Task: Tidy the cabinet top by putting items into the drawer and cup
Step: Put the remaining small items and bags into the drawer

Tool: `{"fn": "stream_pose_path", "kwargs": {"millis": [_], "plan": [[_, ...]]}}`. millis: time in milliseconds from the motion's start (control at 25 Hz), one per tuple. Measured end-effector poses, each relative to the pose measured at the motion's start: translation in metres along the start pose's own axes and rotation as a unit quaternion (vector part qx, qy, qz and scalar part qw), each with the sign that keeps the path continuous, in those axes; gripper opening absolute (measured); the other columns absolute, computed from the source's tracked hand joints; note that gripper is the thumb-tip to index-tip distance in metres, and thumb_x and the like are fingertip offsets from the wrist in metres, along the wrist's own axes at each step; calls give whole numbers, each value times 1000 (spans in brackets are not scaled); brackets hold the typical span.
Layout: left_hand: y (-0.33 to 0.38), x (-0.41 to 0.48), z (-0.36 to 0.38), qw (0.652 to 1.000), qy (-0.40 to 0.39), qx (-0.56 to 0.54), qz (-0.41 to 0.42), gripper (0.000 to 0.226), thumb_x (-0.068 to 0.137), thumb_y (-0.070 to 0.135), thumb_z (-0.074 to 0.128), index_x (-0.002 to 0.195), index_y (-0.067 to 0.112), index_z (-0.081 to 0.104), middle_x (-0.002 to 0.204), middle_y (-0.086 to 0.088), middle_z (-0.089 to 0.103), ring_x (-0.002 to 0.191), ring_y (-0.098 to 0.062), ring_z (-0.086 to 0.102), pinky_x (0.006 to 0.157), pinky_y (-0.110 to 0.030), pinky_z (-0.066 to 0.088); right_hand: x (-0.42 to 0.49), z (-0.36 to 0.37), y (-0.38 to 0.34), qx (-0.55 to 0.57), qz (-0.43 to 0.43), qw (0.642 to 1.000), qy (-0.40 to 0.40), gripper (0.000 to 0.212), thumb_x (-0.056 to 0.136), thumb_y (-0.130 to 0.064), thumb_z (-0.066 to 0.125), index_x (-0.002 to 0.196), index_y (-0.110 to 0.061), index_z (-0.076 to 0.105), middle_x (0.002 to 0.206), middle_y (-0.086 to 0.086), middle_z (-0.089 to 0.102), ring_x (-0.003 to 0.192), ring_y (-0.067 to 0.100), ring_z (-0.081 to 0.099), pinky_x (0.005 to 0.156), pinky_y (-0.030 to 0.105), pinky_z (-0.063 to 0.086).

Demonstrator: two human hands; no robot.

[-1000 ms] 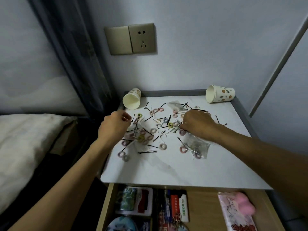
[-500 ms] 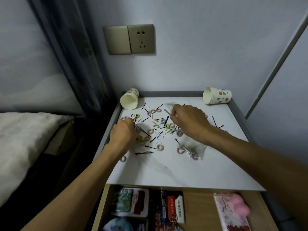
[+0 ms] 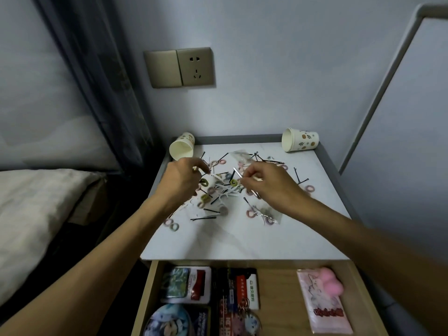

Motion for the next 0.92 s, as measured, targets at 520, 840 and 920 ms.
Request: {"fn": "stream_pose_path", "kwargs": {"millis": [520,840,920], "plan": [[2,-29,25,994,-52,-28,-94,15,84,6,60,77,-5,68,74,-22,70,69,-34,71,69,-40,61,-119,-10,-1,243,189,950,-48,10,92,-24,63,87,-16,67,71,-4,62,49,8,42,45,17,30],[22,-8,34,976,-165,145,-3,16,78,13,79,86,-1,74,71,-10,74,62,-17,72,71,-31,60,-103,-2,11,232,214,947,-60,11,91,-22,62,92,-11,67,71,-3,61,50,9,40,42,17,26],[22,-9,35,972,-167,164,27,17,82,19,78,85,2,75,68,-10,73,59,-18,71,69,-27,59,-103,-4,10,235,209,947,-59,10,91,-23,62,85,-16,65,71,-4,61,52,9,40,41,16,27]]}}
Point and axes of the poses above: each hand's wrist, its own x-axis towards the middle knuckle, its own z-axis out of the palm, y = z × x, the point moved 2 cm from there along x, towards the middle knuckle
